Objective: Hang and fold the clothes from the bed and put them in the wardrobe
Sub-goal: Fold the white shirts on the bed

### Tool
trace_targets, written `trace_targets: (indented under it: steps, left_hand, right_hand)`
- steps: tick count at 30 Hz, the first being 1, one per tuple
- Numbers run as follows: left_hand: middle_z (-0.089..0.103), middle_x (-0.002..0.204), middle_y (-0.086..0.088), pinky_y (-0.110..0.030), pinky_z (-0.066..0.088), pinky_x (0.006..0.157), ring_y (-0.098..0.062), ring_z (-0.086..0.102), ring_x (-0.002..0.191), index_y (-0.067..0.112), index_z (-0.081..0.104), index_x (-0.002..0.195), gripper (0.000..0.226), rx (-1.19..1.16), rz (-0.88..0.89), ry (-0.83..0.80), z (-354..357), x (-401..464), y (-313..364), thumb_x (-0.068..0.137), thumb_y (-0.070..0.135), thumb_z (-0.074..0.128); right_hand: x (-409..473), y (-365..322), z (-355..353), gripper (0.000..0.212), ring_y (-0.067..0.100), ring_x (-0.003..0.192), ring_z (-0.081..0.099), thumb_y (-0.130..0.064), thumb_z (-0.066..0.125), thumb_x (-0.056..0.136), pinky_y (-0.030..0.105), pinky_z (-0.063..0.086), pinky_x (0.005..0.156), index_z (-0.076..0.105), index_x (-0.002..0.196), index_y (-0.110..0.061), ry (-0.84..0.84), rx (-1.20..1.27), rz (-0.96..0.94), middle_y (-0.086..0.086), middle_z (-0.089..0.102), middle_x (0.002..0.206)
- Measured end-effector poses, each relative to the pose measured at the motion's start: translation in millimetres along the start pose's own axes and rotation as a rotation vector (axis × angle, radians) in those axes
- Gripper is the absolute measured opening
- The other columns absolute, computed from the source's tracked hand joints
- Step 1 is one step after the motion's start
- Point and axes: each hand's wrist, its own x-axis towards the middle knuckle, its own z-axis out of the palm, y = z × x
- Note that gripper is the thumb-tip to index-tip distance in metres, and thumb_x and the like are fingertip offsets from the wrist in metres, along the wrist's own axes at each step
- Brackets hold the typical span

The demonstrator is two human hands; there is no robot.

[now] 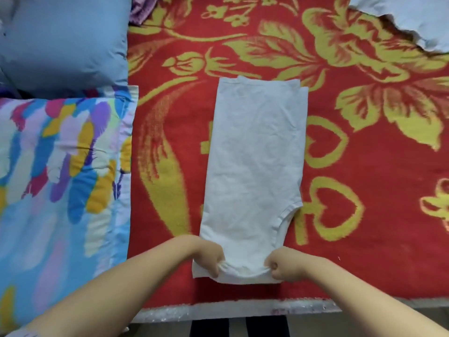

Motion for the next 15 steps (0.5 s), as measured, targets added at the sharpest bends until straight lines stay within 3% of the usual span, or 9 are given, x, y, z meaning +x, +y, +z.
trace_targets:
  steps: [2, 4, 7, 9, 11, 13, 15]
  left_hand:
    - [0.058, 0.086, -0.006, -0.027, 0.036, 0.063, -0.023, 0.053, 0.083, 0.004, 0.061, 0.100, 0.024, -0.015, -0.040, 0.065, -36.7, -9.8, -8.1, 0.088, 0.024, 0.063]
    - [0.055, 0.078, -0.001, -0.027, 0.035, 0.061, -0.020, 0.051, 0.080, 0.005, 0.059, 0.091, 0.021, -0.046, -0.049, 0.204, -77.6, -16.1, -19.1, 0.087, 0.025, 0.065]
    - [0.056, 0.077, -0.007, -0.029, 0.032, 0.061, -0.021, 0.050, 0.075, 0.011, 0.052, 0.074, 0.019, -0.104, -0.082, 0.521, -132.9, -9.1, -34.5, 0.086, 0.020, 0.063]
    - [0.060, 0.092, -0.014, -0.031, 0.034, 0.064, -0.026, 0.054, 0.082, 0.014, 0.048, 0.075, 0.018, -0.042, -0.147, 0.776, -154.7, 10.4, -41.4, 0.087, 0.022, 0.058]
    - [0.056, 0.116, -0.011, -0.036, 0.039, 0.081, -0.029, 0.053, 0.107, 0.016, 0.054, 0.100, 0.018, 0.043, -0.299, 1.002, -158.0, 32.7, -45.5, 0.090, 0.030, 0.055]
    - [0.044, 0.136, -0.009, -0.044, 0.029, 0.106, -0.028, 0.041, 0.127, 0.017, 0.044, 0.132, 0.050, 0.132, -0.410, 1.171, -139.8, 53.6, -49.1, 0.091, 0.041, 0.056]
    - [0.041, 0.143, -0.015, -0.054, 0.022, 0.112, -0.030, 0.039, 0.135, 0.010, 0.043, 0.140, 0.068, 0.216, -0.256, 1.347, -106.6, 65.1, -49.4, 0.085, 0.042, 0.065]
  right_hand:
    - [-3.4, 9.7, -30.1, 0.029, 0.011, 0.050, 0.027, -0.007, 0.047, 0.077, 0.029, 0.020, 0.049, 0.027, 0.059, -0.019, 0.094, 0.117, 0.028, -0.004, 0.030, 0.056]
    - [0.0, 24.7, -59.9, 0.029, 0.007, 0.051, 0.032, -0.010, 0.050, 0.082, 0.024, 0.023, 0.049, 0.033, 0.060, -0.018, 0.276, 0.240, 0.091, -0.006, 0.036, 0.057]
    - [23.0, 46.7, -96.4, 0.022, 0.013, 0.059, 0.038, -0.012, 0.050, 0.087, 0.028, 0.027, 0.054, 0.041, 0.067, -0.015, 0.500, 0.301, 0.169, 0.000, 0.042, 0.065]
    - [43.9, 57.7, -113.7, 0.011, 0.019, 0.076, 0.054, -0.015, 0.050, 0.091, 0.032, 0.038, 0.065, 0.056, 0.082, -0.015, 0.635, 0.289, 0.222, 0.003, 0.057, 0.081]
    - [58.9, 62.8, -117.9, 0.021, 0.024, 0.101, 0.058, -0.016, 0.052, 0.095, 0.036, 0.046, 0.083, 0.062, 0.113, -0.014, 0.863, 0.287, 0.262, 0.004, 0.061, 0.109]
    - [64.0, 59.3, -107.2, 0.031, 0.030, 0.109, 0.057, -0.007, 0.058, 0.090, 0.043, 0.046, 0.090, 0.061, 0.121, -0.011, 1.155, 0.172, 0.194, 0.009, 0.059, 0.119]
    - [65.2, 50.0, -81.0, 0.041, 0.036, 0.106, 0.061, -0.003, 0.072, 0.077, 0.047, 0.048, 0.089, 0.064, 0.117, -0.007, 1.246, -0.040, 0.018, 0.014, 0.062, 0.117]
